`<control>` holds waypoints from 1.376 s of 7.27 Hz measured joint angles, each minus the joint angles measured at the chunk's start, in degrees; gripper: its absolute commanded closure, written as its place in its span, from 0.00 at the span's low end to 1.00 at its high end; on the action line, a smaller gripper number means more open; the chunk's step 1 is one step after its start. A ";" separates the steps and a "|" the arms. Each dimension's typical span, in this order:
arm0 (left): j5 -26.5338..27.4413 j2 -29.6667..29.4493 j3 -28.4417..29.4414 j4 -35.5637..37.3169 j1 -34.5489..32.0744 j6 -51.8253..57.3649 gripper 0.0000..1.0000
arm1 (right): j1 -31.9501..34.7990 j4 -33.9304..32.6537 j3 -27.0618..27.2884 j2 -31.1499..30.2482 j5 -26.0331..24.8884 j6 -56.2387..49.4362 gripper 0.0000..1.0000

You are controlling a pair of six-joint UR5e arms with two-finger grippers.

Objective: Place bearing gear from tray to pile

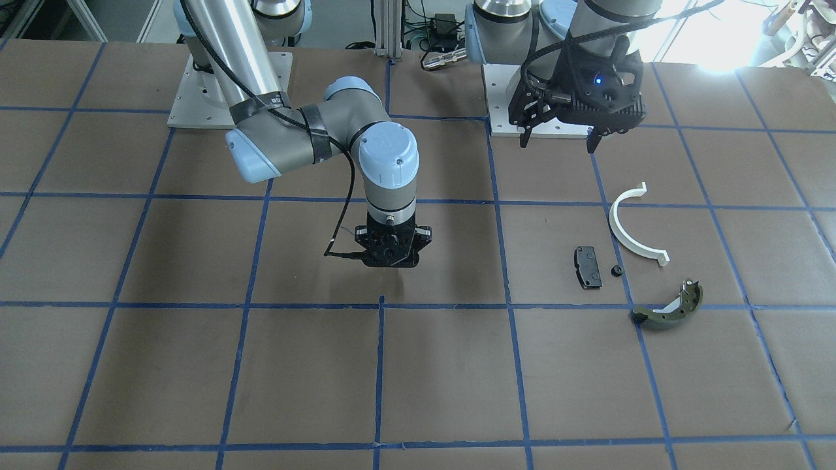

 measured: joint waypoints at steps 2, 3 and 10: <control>-0.04 -0.05 -0.10 0.03 0.02 -0.02 0.00 | -1.50 0.28 -1.04 -0.67 0.52 -0.71 0.00; -0.04 -0.07 -0.32 0.16 0.04 0.01 0.00 | -3.65 1.99 -2.45 -1.65 -0.46 -3.84 0.00; -0.25 -4.60 -7.35 9.89 -9.30 -15.69 0.00 | -22.45 31.45 -18.90 -15.01 -6.60 -34.76 0.00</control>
